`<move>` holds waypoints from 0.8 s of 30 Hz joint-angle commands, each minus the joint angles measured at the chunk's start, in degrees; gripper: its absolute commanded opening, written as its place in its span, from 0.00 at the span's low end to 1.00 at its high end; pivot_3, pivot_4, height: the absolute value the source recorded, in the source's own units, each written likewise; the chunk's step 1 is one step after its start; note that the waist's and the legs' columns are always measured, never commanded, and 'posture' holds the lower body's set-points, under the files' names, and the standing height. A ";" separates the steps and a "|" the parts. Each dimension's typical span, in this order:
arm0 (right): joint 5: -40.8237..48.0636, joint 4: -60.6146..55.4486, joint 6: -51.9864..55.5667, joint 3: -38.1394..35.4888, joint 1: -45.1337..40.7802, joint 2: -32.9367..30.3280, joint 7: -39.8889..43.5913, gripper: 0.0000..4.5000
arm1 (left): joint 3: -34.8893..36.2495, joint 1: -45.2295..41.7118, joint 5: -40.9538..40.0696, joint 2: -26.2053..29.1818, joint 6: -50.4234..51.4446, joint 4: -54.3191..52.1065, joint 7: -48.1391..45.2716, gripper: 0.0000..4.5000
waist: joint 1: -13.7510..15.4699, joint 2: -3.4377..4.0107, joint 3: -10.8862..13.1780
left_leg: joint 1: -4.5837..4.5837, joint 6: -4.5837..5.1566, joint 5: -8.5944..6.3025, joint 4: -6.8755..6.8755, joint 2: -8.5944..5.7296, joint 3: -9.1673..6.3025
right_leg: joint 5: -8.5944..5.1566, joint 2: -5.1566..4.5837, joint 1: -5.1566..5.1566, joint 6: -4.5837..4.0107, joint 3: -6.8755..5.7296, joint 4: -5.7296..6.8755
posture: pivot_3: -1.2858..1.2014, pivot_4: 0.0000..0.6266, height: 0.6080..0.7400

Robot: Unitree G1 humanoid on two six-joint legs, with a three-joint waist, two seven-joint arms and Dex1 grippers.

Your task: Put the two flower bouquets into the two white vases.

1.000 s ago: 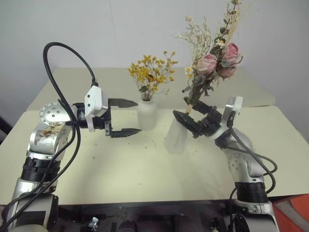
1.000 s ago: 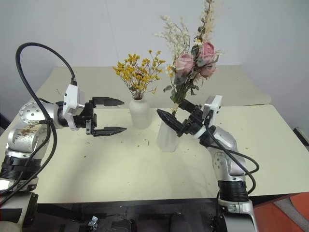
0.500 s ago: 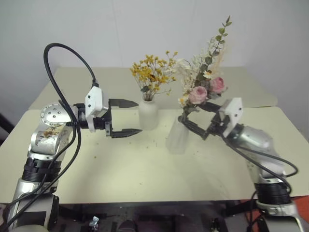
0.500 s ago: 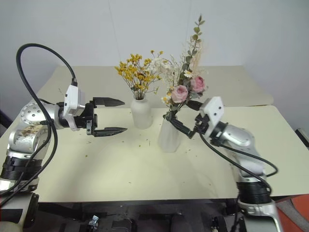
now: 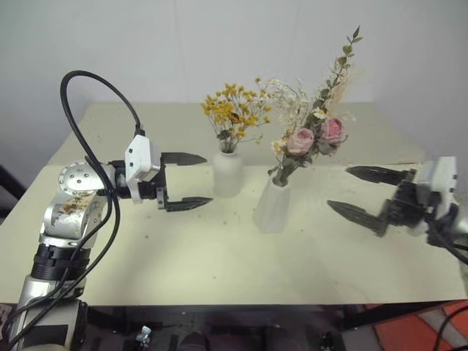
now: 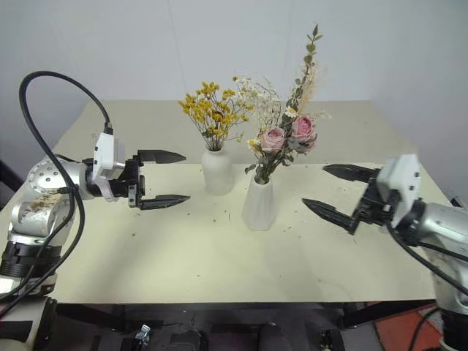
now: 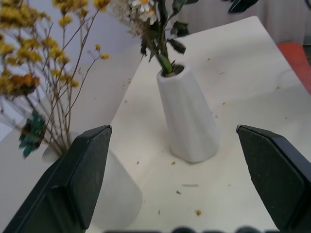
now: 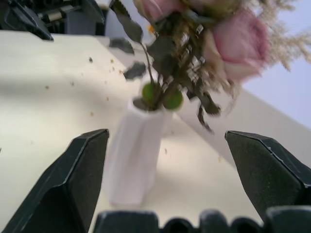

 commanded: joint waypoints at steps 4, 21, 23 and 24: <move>3.32 0.18 1.69 -13.84 6.85 -5.84 6.97 1.00 | 6.80 4.25 -0.62 4.94 -1.08 -1.72 1.48 1.00 | -0.10 0.00 0.00 | 0.11 0.00 0.00 0.00 0.02 0.03 | -0.01 0.01 0.07 0.01 0.01 0.01 | 0.52 0.24 1.00; 1.72 0.45 10.37 -19.85 11.10 -15.03 11.04 1.00 | 9.20 10.13 -1.05 7.20 0.86 -5.44 6.12 1.00 | 0.03 -0.02 -0.01 | 0.21 -0.01 -0.01 -0.01 0.04 0.09 | -0.10 0.00 0.16 -0.03 0.03 -0.01 | 0.52 0.24 1.00; 0.48 -2.45 11.14 -21.94 14.38 -14.29 11.40 1.00 | 8.28 9.71 -0.12 7.00 -0.78 -3.77 5.53 1.00 | 0.09 -0.02 -0.01 | 0.20 -0.01 -0.01 -0.01 0.04 0.09 | -0.10 0.01 0.16 -0.03 0.02 -0.01 | 0.52 0.24 1.00; -0.03 -3.51 11.29 -23.48 16.29 -13.76 12.32 1.00 | 7.67 9.33 0.39 6.86 -0.92 -3.49 5.91 1.00 | 0.20 -0.02 -0.01 | 0.19 -0.01 -0.01 -0.01 0.04 0.09 | -0.10 0.00 0.14 -0.03 0.03 -0.01 | 0.52 0.24 1.00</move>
